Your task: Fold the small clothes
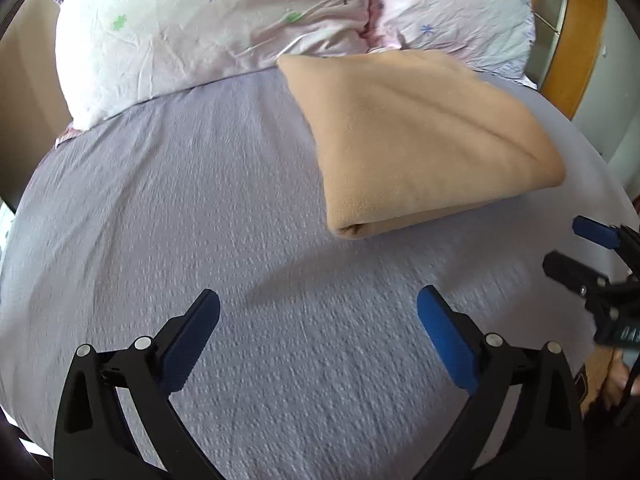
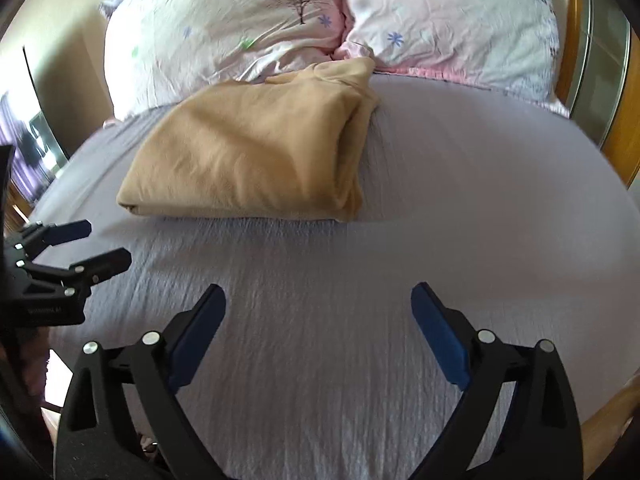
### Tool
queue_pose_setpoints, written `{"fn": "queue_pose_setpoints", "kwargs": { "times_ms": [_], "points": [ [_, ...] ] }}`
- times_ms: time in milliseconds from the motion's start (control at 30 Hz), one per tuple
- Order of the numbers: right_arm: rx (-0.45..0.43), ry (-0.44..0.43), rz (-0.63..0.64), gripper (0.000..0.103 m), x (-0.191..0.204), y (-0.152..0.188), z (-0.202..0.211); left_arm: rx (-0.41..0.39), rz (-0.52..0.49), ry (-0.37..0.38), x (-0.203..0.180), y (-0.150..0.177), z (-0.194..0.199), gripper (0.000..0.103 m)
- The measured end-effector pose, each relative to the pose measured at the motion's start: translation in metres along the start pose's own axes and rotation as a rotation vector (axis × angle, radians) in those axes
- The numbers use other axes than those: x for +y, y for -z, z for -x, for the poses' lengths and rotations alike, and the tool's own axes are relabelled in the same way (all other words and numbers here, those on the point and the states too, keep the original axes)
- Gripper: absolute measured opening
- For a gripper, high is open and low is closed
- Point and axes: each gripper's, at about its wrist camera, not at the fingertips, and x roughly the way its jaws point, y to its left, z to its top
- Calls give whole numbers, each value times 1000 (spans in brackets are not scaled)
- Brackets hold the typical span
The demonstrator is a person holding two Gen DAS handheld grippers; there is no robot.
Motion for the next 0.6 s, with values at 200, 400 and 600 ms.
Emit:
{"fn": "queue_pose_setpoints", "kwargs": {
  "times_ms": [200, 400, 600],
  "points": [
    [5, 55, 43, 94, 10, 0, -8, 1, 23, -30, 3, -4, -8, 102],
    [10, 66, 40, 101, 14, 3, -11, -6, 18, -44, 1, -3, -8, 102],
    [12, 69, 39, 101, 15, 3, -11, -9, 16, -45, 0, -2, -7, 102]
  ]
}}
